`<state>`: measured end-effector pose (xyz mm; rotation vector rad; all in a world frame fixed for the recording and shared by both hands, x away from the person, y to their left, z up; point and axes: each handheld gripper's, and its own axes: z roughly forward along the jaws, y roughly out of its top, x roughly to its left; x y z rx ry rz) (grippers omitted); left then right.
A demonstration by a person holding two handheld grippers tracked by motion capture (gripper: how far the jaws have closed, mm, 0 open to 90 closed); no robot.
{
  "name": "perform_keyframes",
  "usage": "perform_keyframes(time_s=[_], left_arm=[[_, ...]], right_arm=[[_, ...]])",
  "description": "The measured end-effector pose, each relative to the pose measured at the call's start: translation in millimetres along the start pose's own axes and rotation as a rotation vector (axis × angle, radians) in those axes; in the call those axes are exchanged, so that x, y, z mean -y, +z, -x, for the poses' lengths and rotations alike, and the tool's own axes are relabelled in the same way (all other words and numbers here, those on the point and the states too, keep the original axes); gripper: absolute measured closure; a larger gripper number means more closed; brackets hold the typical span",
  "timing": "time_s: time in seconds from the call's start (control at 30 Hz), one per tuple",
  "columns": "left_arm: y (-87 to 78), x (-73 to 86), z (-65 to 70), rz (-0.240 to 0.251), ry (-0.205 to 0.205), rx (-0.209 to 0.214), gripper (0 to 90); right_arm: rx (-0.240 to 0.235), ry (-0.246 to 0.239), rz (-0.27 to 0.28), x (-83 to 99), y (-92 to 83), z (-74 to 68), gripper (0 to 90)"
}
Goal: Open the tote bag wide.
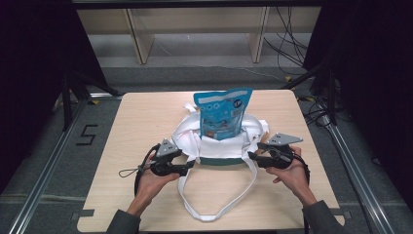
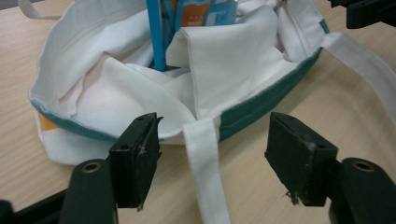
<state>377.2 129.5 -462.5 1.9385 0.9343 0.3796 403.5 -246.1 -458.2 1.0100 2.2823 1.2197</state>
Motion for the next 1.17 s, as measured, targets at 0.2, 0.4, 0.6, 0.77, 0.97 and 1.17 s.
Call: perform_keyframes(time_s=[0.2,0.4,0.6,0.77,0.97,1.17], left_arm=[[-16.9,24.3,11.5,0.03,-0.006,0.023,23.2],[-37.1,52.8,16.0,0.037,0.03,0.035,20.4],[-51.4,76.3,11.1,0.029,-0.037,-0.023,18.7],[-57.7,83.6,17.5,0.017,-0.031,-0.031,15.7],[-51.3,86.7,14.7,-0.013,-0.022,-0.037,15.2],[-49.2,87.2,10.6,-0.032,-0.037,-0.07,14.9]], right_arm=[[0.003,0.012,-0.002,17.2,-24.1,-11.6,42.3],[0.013,0.022,-0.009,41.6,-40.8,-19.2,40.2],[0.028,-0.007,-0.081,62.3,-47.5,-34.7,37.9],[0.008,-0.012,-0.114,72.3,-50.4,-42.0,34.4],[-0.013,-0.042,-0.185,82.6,-48.9,-47.4,33.1],[-0.016,-0.046,-0.19,82.6,-48.1,-46.5,32.0]])
